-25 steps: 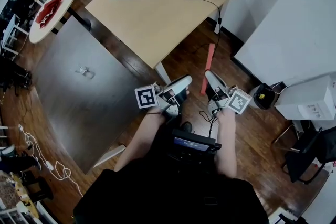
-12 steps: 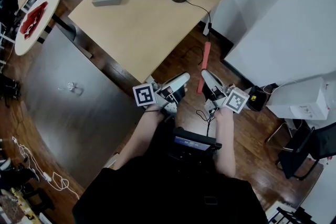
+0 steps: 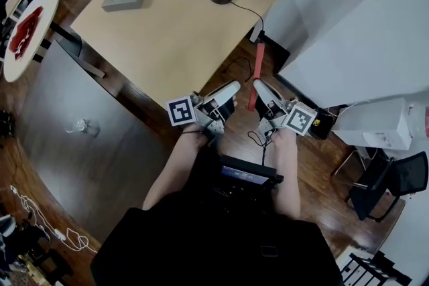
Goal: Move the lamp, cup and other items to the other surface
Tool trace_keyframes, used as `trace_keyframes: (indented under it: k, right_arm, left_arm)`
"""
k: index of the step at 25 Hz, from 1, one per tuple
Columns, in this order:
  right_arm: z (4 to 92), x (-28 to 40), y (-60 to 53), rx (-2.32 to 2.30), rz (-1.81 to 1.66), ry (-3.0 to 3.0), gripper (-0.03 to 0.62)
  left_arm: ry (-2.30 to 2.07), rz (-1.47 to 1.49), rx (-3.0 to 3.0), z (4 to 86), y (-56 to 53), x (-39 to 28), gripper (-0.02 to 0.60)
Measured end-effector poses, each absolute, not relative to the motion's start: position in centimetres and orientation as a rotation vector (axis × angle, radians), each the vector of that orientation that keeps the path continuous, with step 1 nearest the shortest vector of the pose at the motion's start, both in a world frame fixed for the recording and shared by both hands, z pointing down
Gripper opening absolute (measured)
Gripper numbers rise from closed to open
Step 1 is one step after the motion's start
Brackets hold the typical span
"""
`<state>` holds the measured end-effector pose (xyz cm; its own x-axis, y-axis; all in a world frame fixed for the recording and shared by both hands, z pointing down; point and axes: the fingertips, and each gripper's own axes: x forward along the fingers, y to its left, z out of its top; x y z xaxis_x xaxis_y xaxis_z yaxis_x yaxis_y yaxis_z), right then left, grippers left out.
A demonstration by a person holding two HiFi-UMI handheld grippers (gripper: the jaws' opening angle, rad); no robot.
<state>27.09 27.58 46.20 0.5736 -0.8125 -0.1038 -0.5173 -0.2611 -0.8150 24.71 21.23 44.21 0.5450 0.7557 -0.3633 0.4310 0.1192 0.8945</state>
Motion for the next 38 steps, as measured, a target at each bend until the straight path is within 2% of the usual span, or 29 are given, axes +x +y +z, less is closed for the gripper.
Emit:
trace_keyframes:
  k: [8, 13, 21, 28, 38]
  right_arm:
    - [46.0, 28.6, 26.1, -1.989, -0.461, 1.047, 0.035]
    - [46.7, 33.3, 23.1, -2.006, -0.504, 1.069, 0.035]
    - [47.4, 36.2, 21.0, -1.982, -0.553, 1.15, 0.035]
    - [48.0, 41.6, 22.0, -1.898, -0.573, 1.241, 0.035]
    - [48.3, 49.8, 27.9, -1.811, -0.655, 1.385, 0.035]
  left_arm:
    - [1.079, 0.303, 1.444, 43.9, 19.8, 26.8, 0.127]
    - [1.043, 0.281, 1.444, 44.8, 16.6, 31.5, 0.127]
    - [0.974, 0.252, 1.477, 45.6, 15.1, 34.2, 0.124]
    - [0.875, 0.23, 1.572, 45.8, 16.0, 39.0, 0.123]
    - [0.734, 0.183, 1.675, 45.4, 22.8, 45.7, 0.123]
